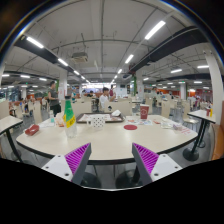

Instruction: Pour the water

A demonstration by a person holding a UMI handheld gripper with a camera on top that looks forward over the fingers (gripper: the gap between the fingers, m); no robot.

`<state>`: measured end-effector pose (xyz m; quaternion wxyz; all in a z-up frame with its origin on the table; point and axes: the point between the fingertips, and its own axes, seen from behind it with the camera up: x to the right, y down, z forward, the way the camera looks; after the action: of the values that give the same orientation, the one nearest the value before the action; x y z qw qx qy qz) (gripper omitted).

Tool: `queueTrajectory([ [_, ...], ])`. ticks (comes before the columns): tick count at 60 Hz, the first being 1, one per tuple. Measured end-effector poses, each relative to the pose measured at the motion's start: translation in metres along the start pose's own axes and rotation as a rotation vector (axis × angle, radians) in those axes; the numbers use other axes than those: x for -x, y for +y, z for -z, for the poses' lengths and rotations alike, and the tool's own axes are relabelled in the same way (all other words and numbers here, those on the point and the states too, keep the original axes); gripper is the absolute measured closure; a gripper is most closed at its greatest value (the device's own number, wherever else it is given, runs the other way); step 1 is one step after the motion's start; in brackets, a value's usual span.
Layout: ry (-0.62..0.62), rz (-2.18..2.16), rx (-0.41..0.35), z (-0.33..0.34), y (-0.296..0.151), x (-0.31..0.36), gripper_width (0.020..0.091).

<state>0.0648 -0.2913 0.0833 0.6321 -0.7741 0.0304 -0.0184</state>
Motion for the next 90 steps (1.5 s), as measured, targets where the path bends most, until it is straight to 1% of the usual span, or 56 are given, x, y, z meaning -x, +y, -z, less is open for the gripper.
queueTrajectory([
  [9,0.005,0.021,-0.01,-0.009,0.0,0.0,0.0266],
  [14,-0.011,0.009,0.02,-0.024,0.006,0.0,0.0264],
  [18,-0.041,-0.014,0.0,-0.033,-0.001,0.011,0.0264],
  [23,-0.094,-0.008,-0.045,-0.052,-0.02,0.044,0.0263],
  [24,-0.105,-0.002,-0.056,-0.047,-0.025,0.053,0.026],
  [28,-0.143,0.022,-0.098,-0.069,-0.045,0.074,0.0265],
  [31,-0.165,0.039,-0.116,-0.086,-0.053,0.098,0.026],
  [37,-0.216,0.063,-0.118,-0.121,-0.064,0.148,0.0266],
  [42,-0.241,0.078,-0.099,-0.152,-0.066,0.183,0.027],
  [48,-0.198,0.1,-0.079,-0.185,-0.067,0.203,0.0269],
  [53,-0.129,0.122,-0.081,-0.211,-0.07,0.206,0.0269],
  [57,-0.098,0.114,-0.092,-0.231,-0.073,0.21,0.027],
  [59,-0.088,0.104,-0.075,-0.239,-0.072,0.21,0.0275],
  [60,-0.085,0.097,-0.063,-0.244,-0.07,0.211,0.0291],
  [61,-0.083,0.09,-0.048,-0.248,-0.067,0.212,0.0322],
  [63,-0.072,0.077,-0.021,-0.258,-0.056,0.21,0.0512],
  [64,-0.074,0.063,-0.018,-0.257,-0.06,0.211,0.0607],
  [65,-0.064,0.052,-0.032,-0.26,-0.064,0.21,0.0606],
  [70,-0.009,0.094,-0.048,-0.268,-0.061,0.208,0.0619],
  [71,-0.013,0.102,-0.049,-0.265,-0.063,0.203,0.0617],
  [73,-0.016,0.119,-0.057,-0.265,-0.065,0.204,0.0645],
  [74,-0.018,0.129,-0.059,-0.265,-0.065,0.205,0.0641],
  [76,-0.024,0.15,-0.067,-0.265,-0.067,0.207,0.0685],
  [77,-0.026,0.158,-0.072,-0.268,-0.065,0.213,0.069],
  [78,-0.032,0.167,-0.077,-0.269,-0.066,0.214,0.0724],
  [80,-0.038,0.178,-0.085,-0.27,-0.069,0.215,0.0751],
  [83,-0.057,0.175,-0.092,-0.271,-0.069,0.221,0.075],
  [87,-0.102,0.104,-0.076,-0.275,-0.071,0.231,0.075],
  [90,-0.141,0.003,-0.081,-0.279,-0.081,0.241,0.0751],
])
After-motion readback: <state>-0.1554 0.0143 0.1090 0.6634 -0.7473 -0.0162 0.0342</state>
